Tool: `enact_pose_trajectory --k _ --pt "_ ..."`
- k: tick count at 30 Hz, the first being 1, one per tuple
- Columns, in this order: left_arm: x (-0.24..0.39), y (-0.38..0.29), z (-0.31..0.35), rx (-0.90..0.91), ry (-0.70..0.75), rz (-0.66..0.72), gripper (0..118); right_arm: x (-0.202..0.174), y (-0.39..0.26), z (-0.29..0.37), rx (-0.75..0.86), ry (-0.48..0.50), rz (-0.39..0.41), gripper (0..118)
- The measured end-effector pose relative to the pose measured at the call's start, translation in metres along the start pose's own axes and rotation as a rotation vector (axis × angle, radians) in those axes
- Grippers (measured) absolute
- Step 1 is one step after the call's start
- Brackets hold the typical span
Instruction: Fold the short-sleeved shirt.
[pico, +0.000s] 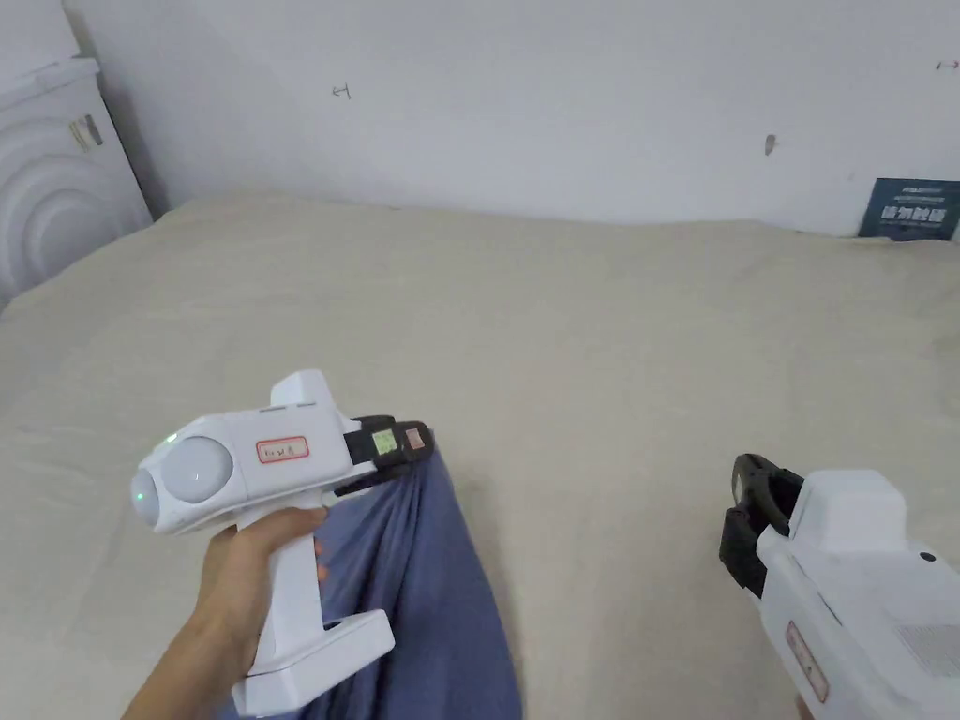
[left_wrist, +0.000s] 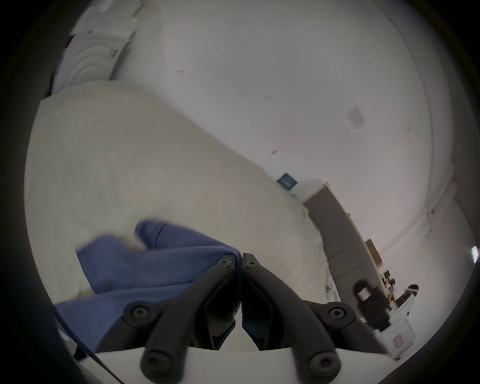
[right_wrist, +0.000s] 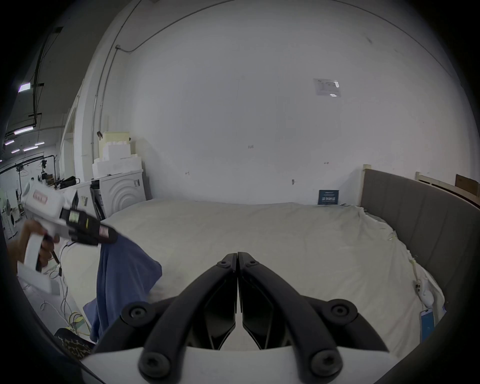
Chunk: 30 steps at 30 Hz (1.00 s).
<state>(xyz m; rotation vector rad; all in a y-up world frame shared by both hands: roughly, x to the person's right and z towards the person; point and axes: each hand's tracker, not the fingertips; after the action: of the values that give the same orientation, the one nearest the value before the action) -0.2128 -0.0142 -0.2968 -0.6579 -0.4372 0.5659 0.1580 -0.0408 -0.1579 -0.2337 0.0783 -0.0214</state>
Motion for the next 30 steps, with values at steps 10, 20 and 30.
enact_pose_trajectory --k 10,20,30 --pt "0.156 0.055 -0.024 0.043 -0.212 -0.211 0 0.053 0.02 0.064 0.076 -0.148 -0.003 0" --pt "0.248 0.026 -0.087 -0.064 -0.309 -0.386 0 0.108 0.019 0.1 0.099 -0.294 -0.011 0" --pt "0.213 -0.105 -0.186 -0.384 -0.229 -0.437 0 0.135 -0.003 0.112 0.05 -0.352 -0.033 0"
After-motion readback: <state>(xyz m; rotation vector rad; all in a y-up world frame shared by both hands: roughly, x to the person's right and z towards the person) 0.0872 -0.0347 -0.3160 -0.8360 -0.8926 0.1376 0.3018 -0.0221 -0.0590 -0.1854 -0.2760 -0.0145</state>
